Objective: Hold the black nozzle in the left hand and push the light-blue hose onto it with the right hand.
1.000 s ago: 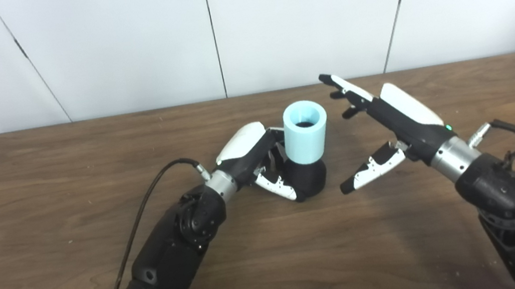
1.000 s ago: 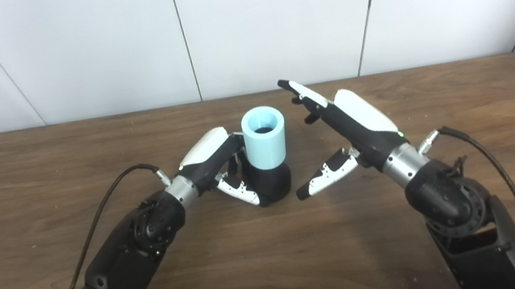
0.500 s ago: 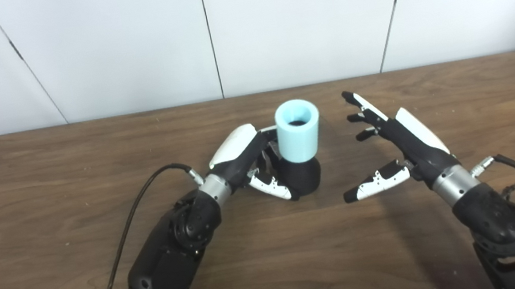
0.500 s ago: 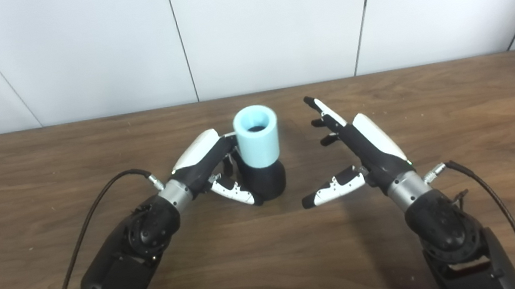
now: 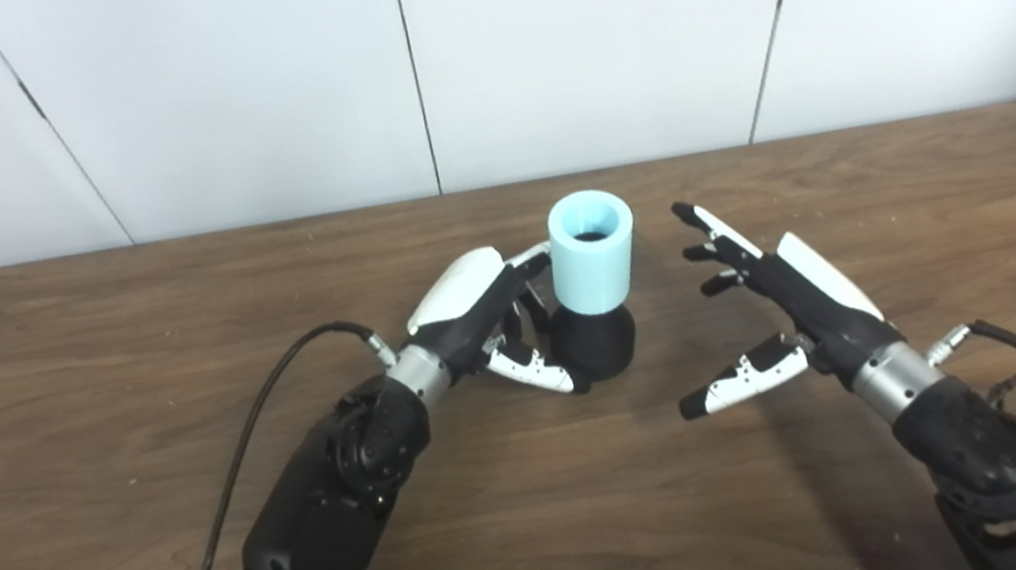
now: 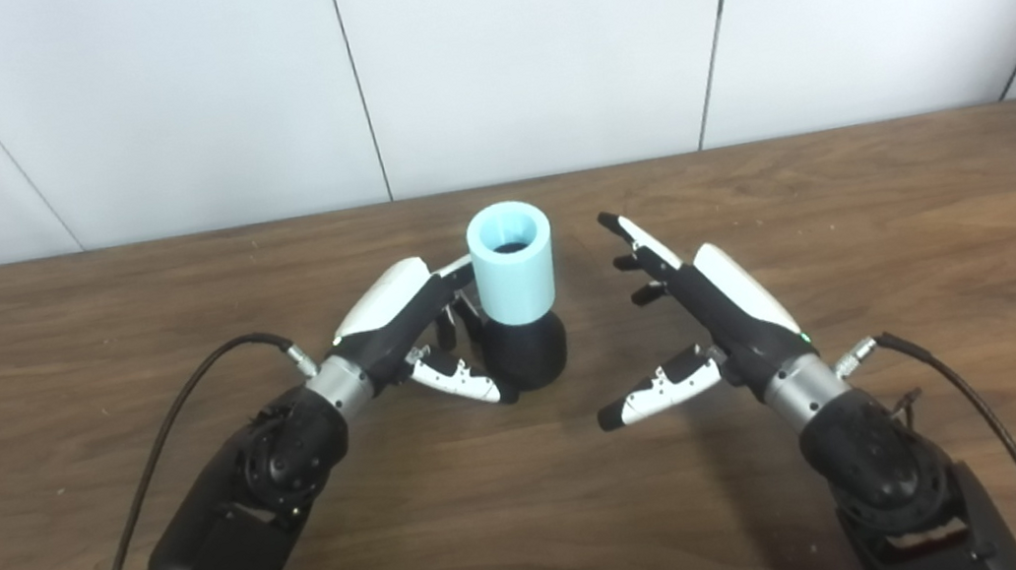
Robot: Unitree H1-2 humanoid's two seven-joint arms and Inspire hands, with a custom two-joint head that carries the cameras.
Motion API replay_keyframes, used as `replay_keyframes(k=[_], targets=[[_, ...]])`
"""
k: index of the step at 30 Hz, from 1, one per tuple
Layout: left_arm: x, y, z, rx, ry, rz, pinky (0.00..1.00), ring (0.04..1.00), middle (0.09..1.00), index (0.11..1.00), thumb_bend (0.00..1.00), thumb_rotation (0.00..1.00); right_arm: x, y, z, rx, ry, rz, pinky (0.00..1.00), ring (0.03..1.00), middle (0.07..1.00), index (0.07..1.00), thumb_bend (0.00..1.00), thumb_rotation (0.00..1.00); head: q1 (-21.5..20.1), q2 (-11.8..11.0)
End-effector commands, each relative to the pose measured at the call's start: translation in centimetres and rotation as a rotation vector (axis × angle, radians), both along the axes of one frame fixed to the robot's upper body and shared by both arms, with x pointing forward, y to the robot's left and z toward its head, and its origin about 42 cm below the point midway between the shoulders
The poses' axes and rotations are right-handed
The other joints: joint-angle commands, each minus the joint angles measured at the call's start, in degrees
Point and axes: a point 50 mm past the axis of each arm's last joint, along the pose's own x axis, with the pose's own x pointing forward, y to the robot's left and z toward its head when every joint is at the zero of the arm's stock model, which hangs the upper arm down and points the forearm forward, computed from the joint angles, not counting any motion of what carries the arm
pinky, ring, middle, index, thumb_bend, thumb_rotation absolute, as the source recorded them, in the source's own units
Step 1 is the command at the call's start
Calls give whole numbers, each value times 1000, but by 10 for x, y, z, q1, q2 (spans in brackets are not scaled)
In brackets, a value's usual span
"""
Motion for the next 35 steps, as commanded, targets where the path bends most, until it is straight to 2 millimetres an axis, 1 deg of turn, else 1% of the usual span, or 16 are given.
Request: replay_keyframes(k=[1,5,8,9,10,11,12,14,16,19,21,22,24,27,33,35], targets=[[-1,28,-11,55,59,72,758,827,857,851,932,172,1,-1,17,31,-96,10,750,903,1000,1000,830,47,1,0],[-8,43,-8,-20,42,124,784,839,859,856,929,179,-1,-4,16,67,-96,-10,753,907,1000,1000,826,25,1,-9],[-15,53,-5,-101,11,179,750,791,819,821,840,182,-4,-5,16,87,-104,-27,752,909,1000,1000,822,4,1,-11],[-20,55,-2,-145,-5,206,742,782,811,815,827,180,-6,-5,15,98,-111,-36,750,909,1000,1000,822,2,-1,-19],[-23,57,0,-174,-16,225,697,750,781,792,782,129,-7,-5,15,105,-115,-41,736,901,994,1000,818,0,-1,-19],[-28,59,3,-230,-40,260,682,739,771,784,767,112,-9,-5,15,123,-124,-53,731,898,992,1000,817,0,-2,-21],[-31,60,5,-267,-56,285,634,716,749,766,727,66,-10,-4,15,135,-130,-61,722,883,969,1000,804,0,-2,-21],[-36,68,4,-409,-92,363,598,698,734,752,697,43,-12,-3,13,183,-150,-89,716,869,943,993,793,0,0,-22],[-39,75,3,-515,-108,415,587,684,720,745,678,34,-12,-2,10,216,-165,-111,712,858,921,976,786,6,-5,-26],[-42,86,6,-629,-90,441,605,686,704,725,669,39,-13,-3,9,240,-173,-139,713,854,918,967,783,18,-7,-27],[-44,91,8,-680,-72,441,599,685,700,714,676,55,-14,-4,8,254,-169,-154,709,853,919,959,780,19,-7,-29],[-45,92,7,-697,-66,438,578,679,699,709,687,57,-14,-4,6,261,-168,-163,705,855,921,956,778,17,-7,-31],[-46,93,6,-714,-60,434,545,670,699,707,709,65,-16,-4,5,267,-171,-173,697,853,922,951,777,15,-8,-32],[-48,94,3,-707,-56,432,529,665,699,708,728,69,-16,-4,4,273,-194,-193,681,834,922,934,778,14,-15,-34],[-49,95,4,-716,-49,409,557,665,705,709,744,89,-15,-6,2,273,-235,-211,654,812,912,911,783,46,-26,-41],[-49,95,2,-730,-46,396,559,666,706,709,747,93,-14,-6,-2,274,-237,-216,652,810,908,908,784,49,-36,-57]])
